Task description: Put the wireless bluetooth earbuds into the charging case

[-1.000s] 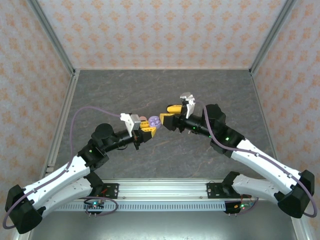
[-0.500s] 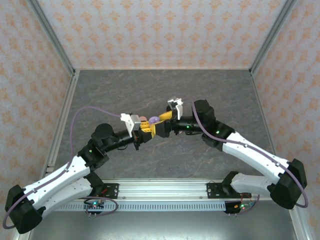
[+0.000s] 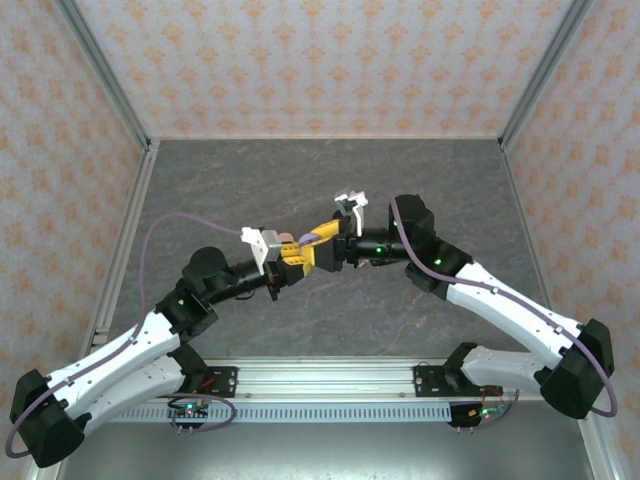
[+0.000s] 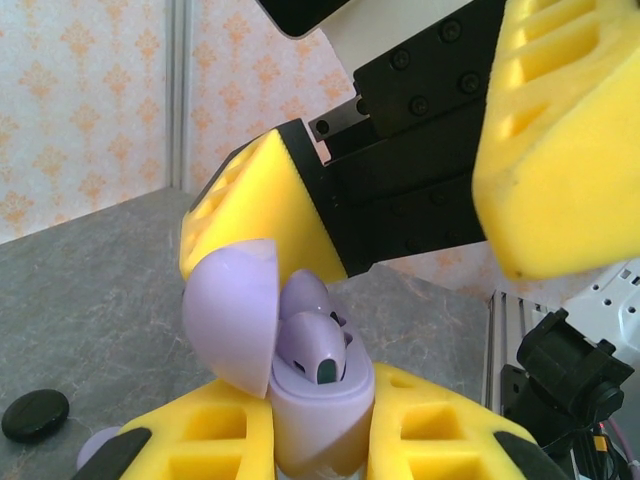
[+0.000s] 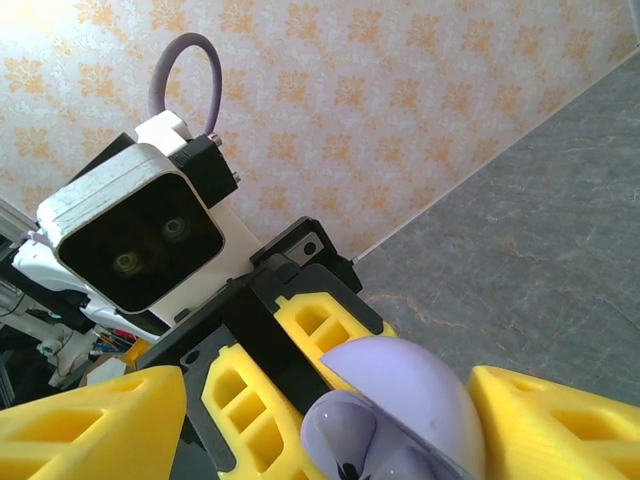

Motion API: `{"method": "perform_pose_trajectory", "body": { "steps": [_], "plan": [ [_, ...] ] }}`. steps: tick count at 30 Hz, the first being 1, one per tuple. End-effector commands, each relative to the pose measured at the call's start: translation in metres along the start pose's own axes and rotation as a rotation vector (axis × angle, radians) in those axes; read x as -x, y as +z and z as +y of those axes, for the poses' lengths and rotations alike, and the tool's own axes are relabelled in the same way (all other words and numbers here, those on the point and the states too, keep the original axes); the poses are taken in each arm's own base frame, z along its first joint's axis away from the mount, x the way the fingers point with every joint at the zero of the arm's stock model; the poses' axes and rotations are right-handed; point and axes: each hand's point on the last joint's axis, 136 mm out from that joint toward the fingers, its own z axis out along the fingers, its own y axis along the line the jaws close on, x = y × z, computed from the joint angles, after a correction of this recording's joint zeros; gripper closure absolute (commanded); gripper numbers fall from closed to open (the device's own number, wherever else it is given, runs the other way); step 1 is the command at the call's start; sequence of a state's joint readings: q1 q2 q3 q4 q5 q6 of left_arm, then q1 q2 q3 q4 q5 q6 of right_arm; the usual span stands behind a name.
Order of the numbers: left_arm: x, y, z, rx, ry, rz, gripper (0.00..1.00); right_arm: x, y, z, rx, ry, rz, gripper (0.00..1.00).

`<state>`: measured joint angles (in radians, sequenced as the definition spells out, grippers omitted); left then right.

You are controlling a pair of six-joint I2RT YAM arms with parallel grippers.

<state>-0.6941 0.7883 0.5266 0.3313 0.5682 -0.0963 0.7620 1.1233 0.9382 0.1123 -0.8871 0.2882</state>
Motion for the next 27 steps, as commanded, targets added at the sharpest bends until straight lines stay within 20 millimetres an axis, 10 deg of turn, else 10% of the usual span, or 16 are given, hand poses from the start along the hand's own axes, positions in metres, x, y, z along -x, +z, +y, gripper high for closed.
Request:
{"method": "perform_pose_trajectory", "body": {
  "steps": [1, 11, 27],
  "plan": [
    [0.012, 0.002, -0.003, -0.011, 0.035, -0.029, 1.0, 0.026, -0.015, 0.041, 0.099, -0.11, -0.066, 0.27],
    [0.01, 0.002, 0.0, 0.006, 0.028, -0.022, 1.0, 0.018, -0.028, 0.014, -0.099, -0.115, -0.058, 0.27],
    [-0.052, 0.039, 0.1, 0.311, -0.242, 0.226, 1.0, -0.013, -0.121, -0.146, -0.917, 0.196, -0.17, 0.03]
  ]
}}
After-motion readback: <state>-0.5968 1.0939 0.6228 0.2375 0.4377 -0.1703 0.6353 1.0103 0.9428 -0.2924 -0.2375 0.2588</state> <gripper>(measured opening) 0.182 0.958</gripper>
